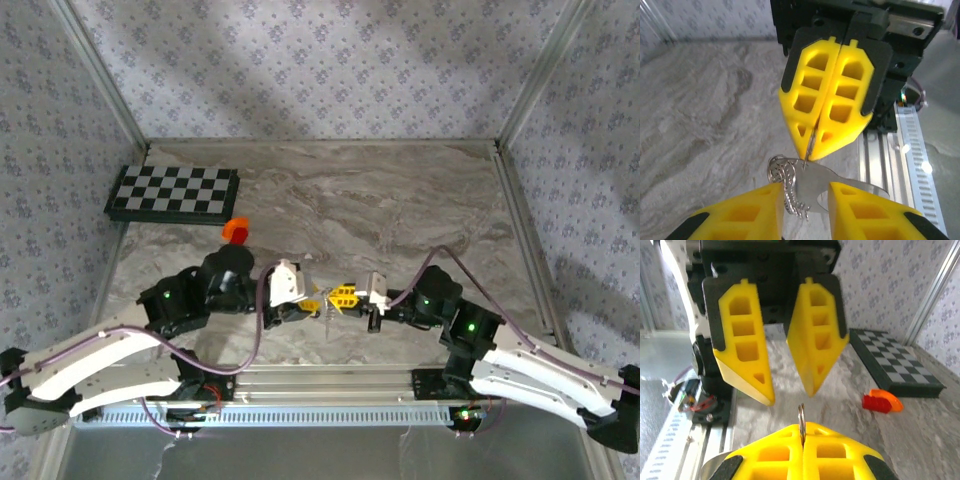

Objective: Put the keys on the keyring

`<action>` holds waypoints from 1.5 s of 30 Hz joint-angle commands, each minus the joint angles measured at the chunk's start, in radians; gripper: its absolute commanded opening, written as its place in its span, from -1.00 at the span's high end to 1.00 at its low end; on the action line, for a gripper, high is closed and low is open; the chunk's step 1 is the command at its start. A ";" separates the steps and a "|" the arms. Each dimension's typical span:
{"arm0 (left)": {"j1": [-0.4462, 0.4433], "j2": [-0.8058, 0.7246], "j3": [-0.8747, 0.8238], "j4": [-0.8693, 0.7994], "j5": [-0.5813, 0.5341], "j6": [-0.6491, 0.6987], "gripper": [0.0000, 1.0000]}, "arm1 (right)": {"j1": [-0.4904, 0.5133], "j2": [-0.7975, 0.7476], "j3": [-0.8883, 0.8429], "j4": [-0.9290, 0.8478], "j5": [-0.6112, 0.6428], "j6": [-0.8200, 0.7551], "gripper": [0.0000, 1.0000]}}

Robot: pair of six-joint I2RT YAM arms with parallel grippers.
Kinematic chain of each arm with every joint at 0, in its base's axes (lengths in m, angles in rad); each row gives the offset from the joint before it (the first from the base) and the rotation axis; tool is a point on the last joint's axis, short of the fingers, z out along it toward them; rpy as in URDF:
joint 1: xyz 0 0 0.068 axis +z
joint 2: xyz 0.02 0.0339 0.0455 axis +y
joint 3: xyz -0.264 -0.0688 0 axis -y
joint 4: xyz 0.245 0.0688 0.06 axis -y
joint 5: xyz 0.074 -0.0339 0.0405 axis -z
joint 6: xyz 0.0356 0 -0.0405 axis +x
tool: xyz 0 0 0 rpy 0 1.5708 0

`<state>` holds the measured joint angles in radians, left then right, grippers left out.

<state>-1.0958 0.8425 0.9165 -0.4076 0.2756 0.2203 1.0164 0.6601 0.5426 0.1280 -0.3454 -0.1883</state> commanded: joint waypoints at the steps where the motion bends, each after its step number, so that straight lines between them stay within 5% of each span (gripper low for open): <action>1: -0.004 -0.077 -0.067 0.209 0.000 -0.073 0.39 | -0.042 -0.027 -0.033 0.232 -0.102 0.139 1.00; 12: -0.004 -0.086 -0.127 0.414 0.066 -0.134 0.28 | -0.134 0.015 -0.097 0.587 -0.244 0.380 1.00; 19: -0.004 -0.080 -0.150 0.541 0.090 -0.161 0.27 | -0.131 0.030 -0.096 0.599 -0.277 0.392 1.00; 32: -0.005 -0.030 -0.113 0.538 0.122 -0.162 0.59 | -0.136 0.044 -0.093 0.607 -0.291 0.391 1.00; 45: -0.004 -0.057 -0.113 0.544 0.138 -0.171 0.56 | -0.140 0.036 -0.093 0.599 -0.291 0.383 1.00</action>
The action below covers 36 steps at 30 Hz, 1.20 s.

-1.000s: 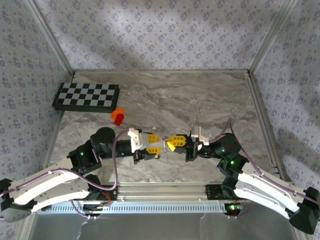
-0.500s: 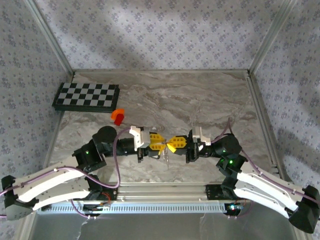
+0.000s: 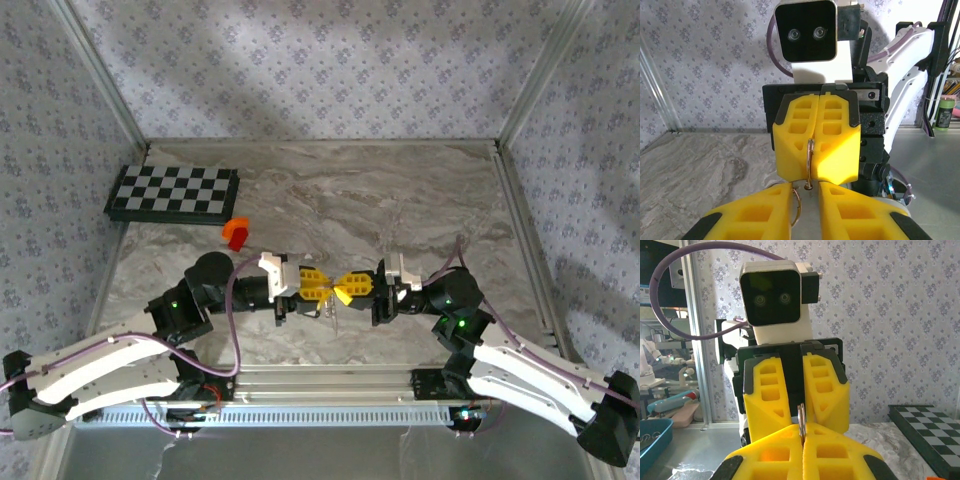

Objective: Put the keys on the keyring

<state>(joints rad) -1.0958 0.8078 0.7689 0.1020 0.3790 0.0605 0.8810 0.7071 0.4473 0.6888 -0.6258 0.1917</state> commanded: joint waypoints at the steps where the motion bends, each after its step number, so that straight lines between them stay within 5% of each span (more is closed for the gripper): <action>1: -0.004 -0.022 0.035 0.033 0.037 -0.013 0.56 | -0.005 -0.011 0.002 0.037 -0.011 0.003 1.00; 14: -0.005 -0.004 0.041 0.048 0.056 -0.014 0.60 | 0.001 -0.015 -0.007 0.034 -0.019 0.002 1.00; 32: -0.005 0.034 0.069 0.019 0.065 0.001 1.00 | 0.004 -0.018 -0.017 -0.003 -0.017 -0.018 1.00; 36: -0.005 0.032 0.102 -0.084 0.040 0.037 1.00 | 0.009 -0.066 0.016 -0.159 0.021 -0.105 0.55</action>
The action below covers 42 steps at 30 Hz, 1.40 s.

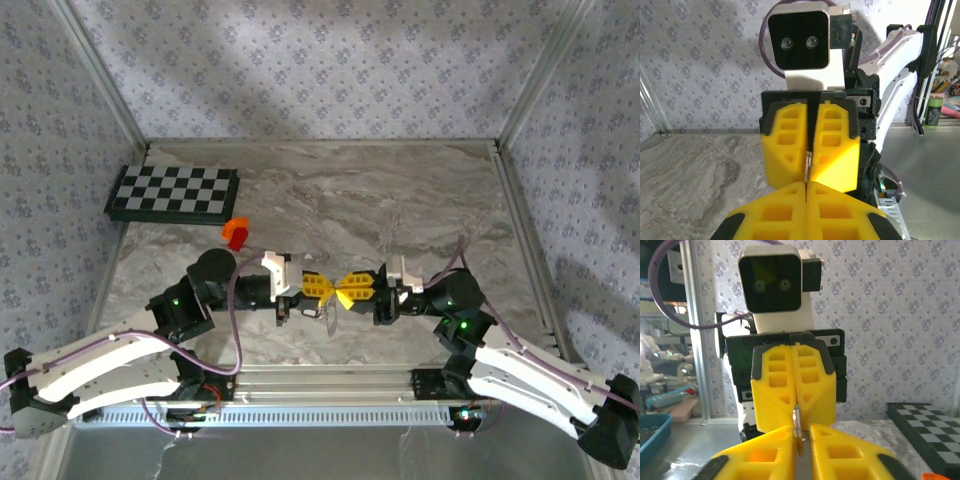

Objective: Put the keys on the keyring

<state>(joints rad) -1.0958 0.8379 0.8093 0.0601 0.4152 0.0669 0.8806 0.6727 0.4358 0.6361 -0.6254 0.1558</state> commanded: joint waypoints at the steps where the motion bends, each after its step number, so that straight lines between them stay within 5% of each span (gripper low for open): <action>1: -0.006 0.000 0.071 -0.071 -0.004 0.040 1.00 | 0.018 -0.048 0.047 -0.191 0.042 -0.114 0.47; 7: -0.006 0.005 0.141 -0.272 -0.057 0.107 1.00 | 0.119 -0.095 0.147 -0.566 0.235 -0.341 0.29; 17: -0.005 0.036 0.204 -0.459 -0.121 0.162 1.00 | 0.251 -0.024 0.218 -0.683 0.467 -0.470 0.37; 42: -0.006 0.067 0.224 -0.563 -0.138 0.185 1.00 | 0.285 0.037 0.244 -0.655 0.519 -0.506 0.45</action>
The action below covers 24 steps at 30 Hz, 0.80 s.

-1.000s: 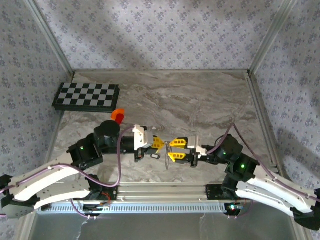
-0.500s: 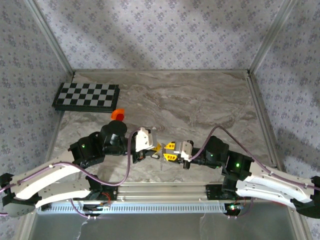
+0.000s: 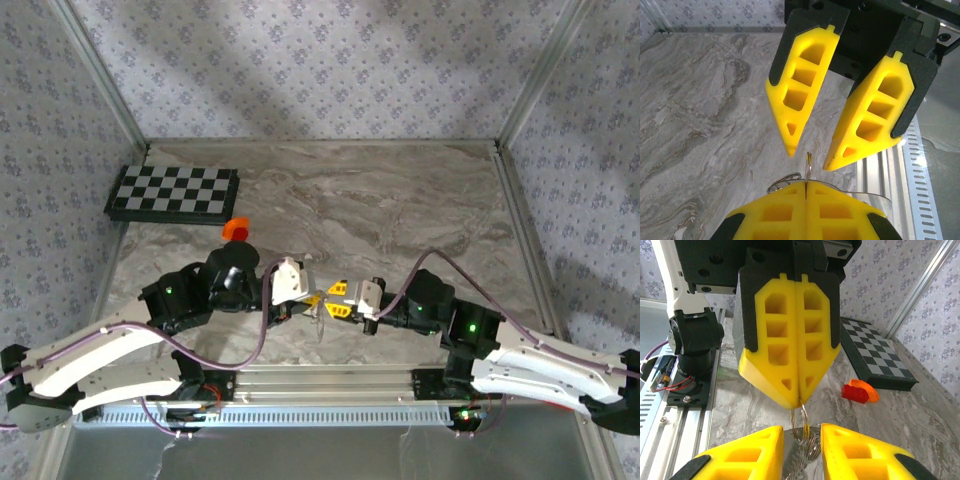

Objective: Put the keys on the keyring

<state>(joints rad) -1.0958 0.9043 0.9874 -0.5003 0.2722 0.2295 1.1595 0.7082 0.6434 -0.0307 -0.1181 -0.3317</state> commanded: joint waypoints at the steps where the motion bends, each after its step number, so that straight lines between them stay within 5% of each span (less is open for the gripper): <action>1: -0.006 0.004 0.046 -0.004 0.005 0.023 1.00 | 0.006 0.003 0.035 0.015 0.008 -0.018 0.45; 12: -0.007 0.019 0.044 -0.003 0.009 0.028 1.00 | 0.006 0.030 0.036 0.012 0.009 -0.023 0.77; 24: -0.009 0.020 0.037 0.014 0.011 0.028 1.00 | 0.006 0.037 0.032 0.005 0.027 -0.023 0.62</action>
<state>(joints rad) -1.0962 0.9268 0.9890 -0.5209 0.2722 0.2432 1.1595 0.7475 0.6464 -0.0273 -0.1116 -0.3462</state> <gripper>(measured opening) 0.052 0.189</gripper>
